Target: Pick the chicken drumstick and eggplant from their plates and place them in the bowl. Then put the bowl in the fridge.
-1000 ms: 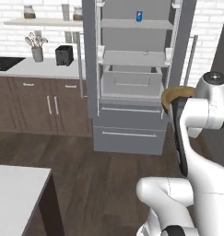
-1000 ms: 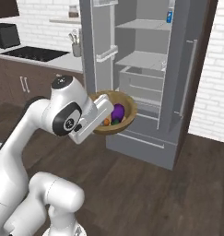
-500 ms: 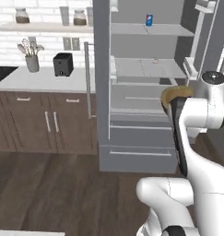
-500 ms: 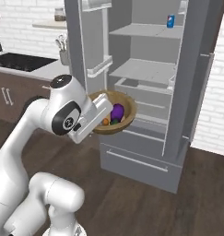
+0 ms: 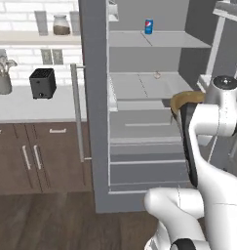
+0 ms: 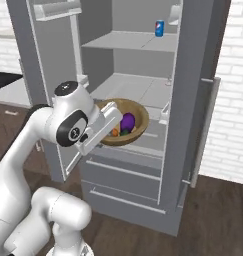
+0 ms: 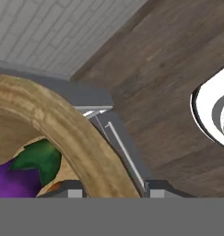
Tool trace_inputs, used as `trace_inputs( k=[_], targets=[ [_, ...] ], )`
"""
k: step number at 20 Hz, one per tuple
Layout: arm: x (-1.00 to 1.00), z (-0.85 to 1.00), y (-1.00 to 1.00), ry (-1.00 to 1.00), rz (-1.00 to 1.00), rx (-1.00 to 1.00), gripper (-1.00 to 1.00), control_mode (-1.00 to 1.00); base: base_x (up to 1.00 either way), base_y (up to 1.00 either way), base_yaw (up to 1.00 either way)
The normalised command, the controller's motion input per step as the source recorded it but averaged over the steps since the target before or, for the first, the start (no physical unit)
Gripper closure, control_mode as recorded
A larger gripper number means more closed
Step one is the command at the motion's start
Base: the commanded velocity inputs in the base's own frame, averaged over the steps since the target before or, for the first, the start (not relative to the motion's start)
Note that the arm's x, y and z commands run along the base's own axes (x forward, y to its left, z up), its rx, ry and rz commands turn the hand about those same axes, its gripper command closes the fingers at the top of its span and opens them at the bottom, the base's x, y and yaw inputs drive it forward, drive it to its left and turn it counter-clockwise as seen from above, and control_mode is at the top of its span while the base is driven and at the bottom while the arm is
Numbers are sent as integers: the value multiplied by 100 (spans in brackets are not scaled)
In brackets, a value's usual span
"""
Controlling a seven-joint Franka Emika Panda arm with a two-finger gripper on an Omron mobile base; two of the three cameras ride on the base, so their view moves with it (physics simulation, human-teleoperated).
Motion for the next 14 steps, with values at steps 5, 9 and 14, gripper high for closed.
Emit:
trace_inputs(
  k=[5,9,14],
  targets=[
    [0,0,0,0,0,0,100,100,61,15,-3],
    [0,0,0,0,0,0,100,100,73,5,-2],
    [0,0,0,0,0,0,100,100,61,47,-16]
  ],
)
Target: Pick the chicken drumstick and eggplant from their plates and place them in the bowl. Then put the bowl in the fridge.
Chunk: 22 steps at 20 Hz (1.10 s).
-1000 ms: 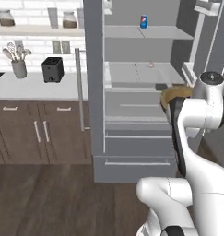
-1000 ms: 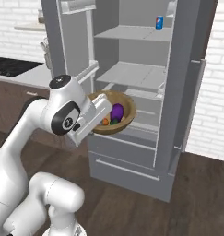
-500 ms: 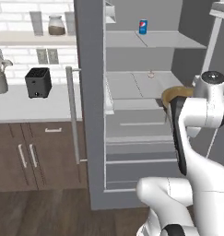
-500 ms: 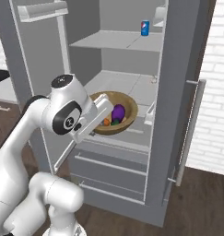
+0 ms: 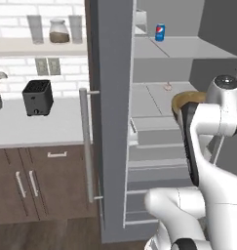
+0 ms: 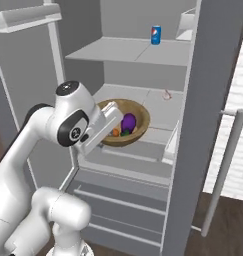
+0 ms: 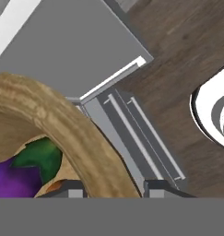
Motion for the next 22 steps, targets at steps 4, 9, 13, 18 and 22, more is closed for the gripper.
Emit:
trace_inputs(
  k=[4,9,13,18,22],
  targets=[
    [0,0,0,0,0,0,100,100,55,17,-23],
    [0,0,0,0,0,0,100,100,63,-13,-6],
    [10,0,0,0,0,0,100,-100,56,0,0],
    [10,-12,-9,0,17,1,100,-100,0,0,0],
    [79,-38,-1,0,38,0,100,-100,0,0,0]
  ],
)
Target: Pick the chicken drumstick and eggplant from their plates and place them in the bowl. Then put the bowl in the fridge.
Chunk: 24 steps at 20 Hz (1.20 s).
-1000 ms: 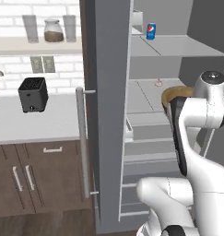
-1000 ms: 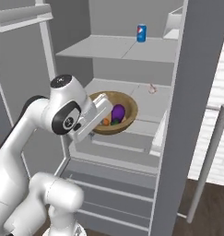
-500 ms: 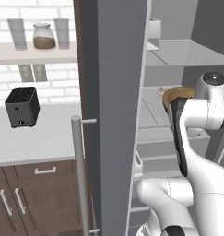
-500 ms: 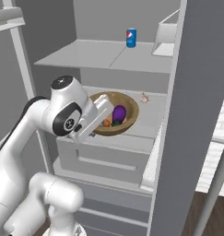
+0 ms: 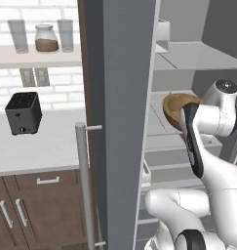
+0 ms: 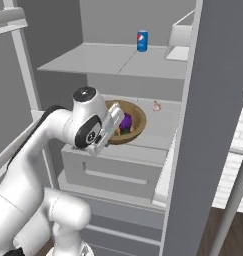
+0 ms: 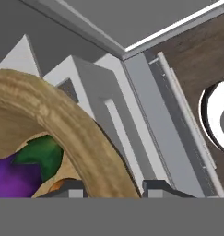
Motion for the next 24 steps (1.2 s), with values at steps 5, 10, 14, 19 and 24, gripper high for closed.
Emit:
trace_inputs(
  k=[5,10,14,19,24],
  targets=[
    [100,-49,-8,0,27,0,100,-100,0,0,0],
    [95,-49,0,0,13,0,100,-100,0,0,0],
    [77,-18,0,4,2,0,100,-100,0,0,0],
    [67,-31,0,-1,2,0,100,-100,0,0,0],
    [64,-36,0,0,2,0,100,-100,0,0,0]
  ],
)
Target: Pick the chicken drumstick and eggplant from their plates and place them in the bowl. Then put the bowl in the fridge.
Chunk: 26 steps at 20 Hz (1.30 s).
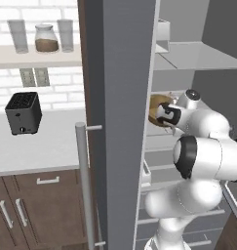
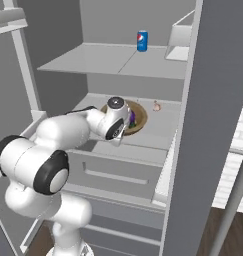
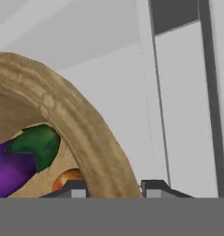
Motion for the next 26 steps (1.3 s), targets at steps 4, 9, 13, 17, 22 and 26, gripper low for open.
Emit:
trace_inputs(
  k=[4,9,13,17,22,26],
  targets=[
    [56,-24,0,-1,3,0,-100,-100,0,0,0],
    [3,9,0,-14,4,0,-100,-100,0,0,0],
    [-12,44,0,-17,2,0,-100,-100,0,0,0],
    [-69,70,-25,-11,0,0,-100,-100,0,0,0],
    [-97,74,-7,0,3,-7,-100,-100,0,0,0],
    [-100,71,0,0,23,-14,-100,-100,0,0,0]
  ],
)
